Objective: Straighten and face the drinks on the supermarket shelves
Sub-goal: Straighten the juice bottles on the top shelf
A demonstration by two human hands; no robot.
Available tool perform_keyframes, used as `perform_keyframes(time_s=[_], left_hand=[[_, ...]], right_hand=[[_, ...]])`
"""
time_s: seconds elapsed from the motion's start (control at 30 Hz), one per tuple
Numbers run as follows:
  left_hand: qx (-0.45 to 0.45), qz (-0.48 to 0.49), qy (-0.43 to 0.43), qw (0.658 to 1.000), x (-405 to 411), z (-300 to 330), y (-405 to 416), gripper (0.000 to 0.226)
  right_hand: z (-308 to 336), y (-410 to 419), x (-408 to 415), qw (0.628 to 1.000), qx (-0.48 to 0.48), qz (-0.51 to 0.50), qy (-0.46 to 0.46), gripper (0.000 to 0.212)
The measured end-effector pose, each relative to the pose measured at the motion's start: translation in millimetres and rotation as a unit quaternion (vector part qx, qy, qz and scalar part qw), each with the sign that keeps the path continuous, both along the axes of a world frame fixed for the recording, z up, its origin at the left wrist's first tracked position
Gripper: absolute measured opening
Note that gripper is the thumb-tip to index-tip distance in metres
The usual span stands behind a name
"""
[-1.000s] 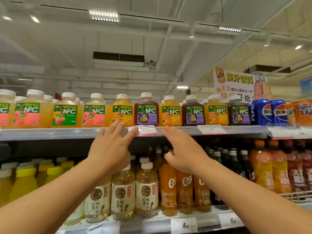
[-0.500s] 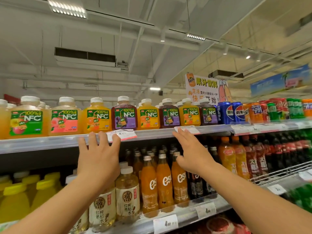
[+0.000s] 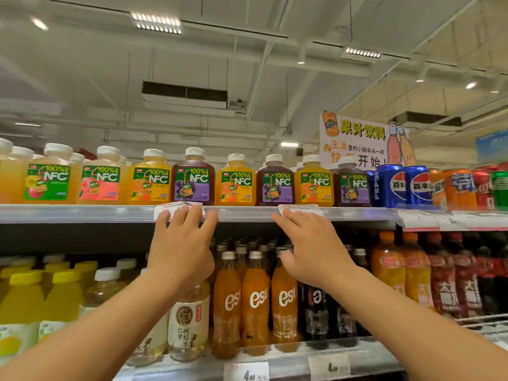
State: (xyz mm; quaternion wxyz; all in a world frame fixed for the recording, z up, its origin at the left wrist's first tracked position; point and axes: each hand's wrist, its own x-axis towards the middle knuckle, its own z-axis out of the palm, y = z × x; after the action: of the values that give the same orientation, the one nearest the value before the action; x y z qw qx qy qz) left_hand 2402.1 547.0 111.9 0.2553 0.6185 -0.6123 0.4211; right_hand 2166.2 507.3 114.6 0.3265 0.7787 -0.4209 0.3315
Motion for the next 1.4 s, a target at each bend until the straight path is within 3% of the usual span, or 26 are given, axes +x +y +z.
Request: perform_keyframes(time_s=[0.1, 0.2, 0.3, 0.37, 0.5, 0.6, 0.8, 1.03, 1.13, 1.27, 1.33, 1.4], left_hand=[[-0.030, 0.020, 0.011, 0.999, -8.5, 5.2, -1.9, 0.053], [-0.044, 0.031, 0.024, 0.998, -16.2, 12.8, -4.9, 0.042], [-0.040, 0.054, 0.030, 0.997, -22.8, 17.1, -3.7, 0.040], [-0.039, 0.061, 0.033, 0.997, -25.2, 18.0, -1.8, 0.040], [-0.041, 0.057, 0.044, 0.997, -26.2, 16.8, 0.1, 0.043], [-0.041, 0.056, 0.046, 0.997, -26.8, 15.7, 0.7, 0.043], [-0.037, 0.058, 0.043, 0.997, -25.7, 14.5, 2.7, 0.045], [-0.031, 0.046, 0.056, 0.997, -25.3, 14.6, 5.6, 0.048], [-0.015, 0.004, 0.079, 0.997, -19.6, 21.6, 10.6, 0.040], [-0.059, -0.101, 0.154, 0.981, 2.2, 65.0, 10.4, 0.036], [-0.095, -0.111, 0.165, 0.975, 9.8, 95.2, 2.8, 0.046], [-0.076, -0.089, 0.161, 0.980, 11.6, 120.8, -7.8, 0.058]], right_hand=[[14.8, -7.7, -20.2, 0.995, 0.021, 0.093, -0.013, 0.052], [46.4, -19.9, -38.3, 0.975, 0.052, 0.171, -0.131, 0.026], [97.9, -41.6, -55.6, 0.955, 0.008, 0.155, -0.254, 0.030], [127.2, -52.9, -63.4, 0.953, 0.036, 0.118, -0.275, 0.041], [153.2, -65.8, -65.6, 0.952, 0.135, 0.085, -0.262, 0.056], [160.0, -71.5, -61.3, 0.959, 0.167, 0.071, -0.216, 0.044], [165.6, -74.9, -57.5, 0.975, 0.118, 0.031, -0.184, 0.027], [164.5, -57.6, -61.3, 0.962, 0.127, 0.060, -0.234, 0.043], [163.1, -49.1, -64.6, 0.971, 0.115, 0.043, -0.206, 0.052], [161.8, -45.2, -71.3, 0.980, 0.094, 0.044, -0.172, 0.044], [160.0, -46.8, -71.7, 0.981, 0.082, 0.037, -0.169, 0.043], [158.6, -47.4, -70.3, 0.981, 0.076, 0.039, -0.173, 0.039]])
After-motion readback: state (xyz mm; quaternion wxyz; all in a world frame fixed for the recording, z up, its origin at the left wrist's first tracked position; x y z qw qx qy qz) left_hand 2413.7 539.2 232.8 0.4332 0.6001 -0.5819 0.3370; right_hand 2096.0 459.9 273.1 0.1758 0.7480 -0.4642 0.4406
